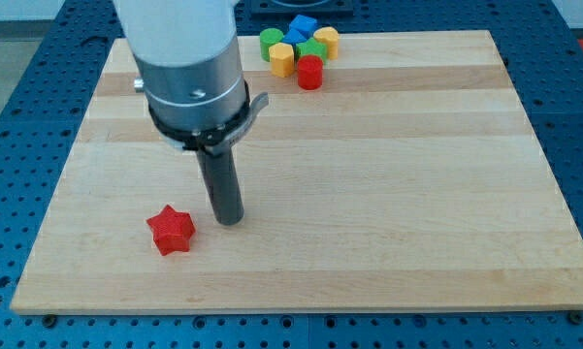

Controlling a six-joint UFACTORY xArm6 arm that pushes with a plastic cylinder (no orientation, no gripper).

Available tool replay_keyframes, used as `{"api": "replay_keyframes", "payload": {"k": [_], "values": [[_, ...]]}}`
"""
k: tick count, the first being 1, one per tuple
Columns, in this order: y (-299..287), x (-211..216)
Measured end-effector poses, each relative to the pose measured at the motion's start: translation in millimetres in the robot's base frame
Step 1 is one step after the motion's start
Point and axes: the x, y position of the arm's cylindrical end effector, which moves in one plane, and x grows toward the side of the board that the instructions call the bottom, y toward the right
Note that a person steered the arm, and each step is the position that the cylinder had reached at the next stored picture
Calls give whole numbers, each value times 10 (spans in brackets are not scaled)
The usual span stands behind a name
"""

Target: Push the red star to the bottom left

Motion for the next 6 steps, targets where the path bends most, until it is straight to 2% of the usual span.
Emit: {"api": "replay_keyframes", "payload": {"k": [1, 2, 3, 4, 5, 6], "values": [[-242, 266], [-698, 355], [-661, 348], [-282, 68], [-281, -132], [-600, -79]]}}
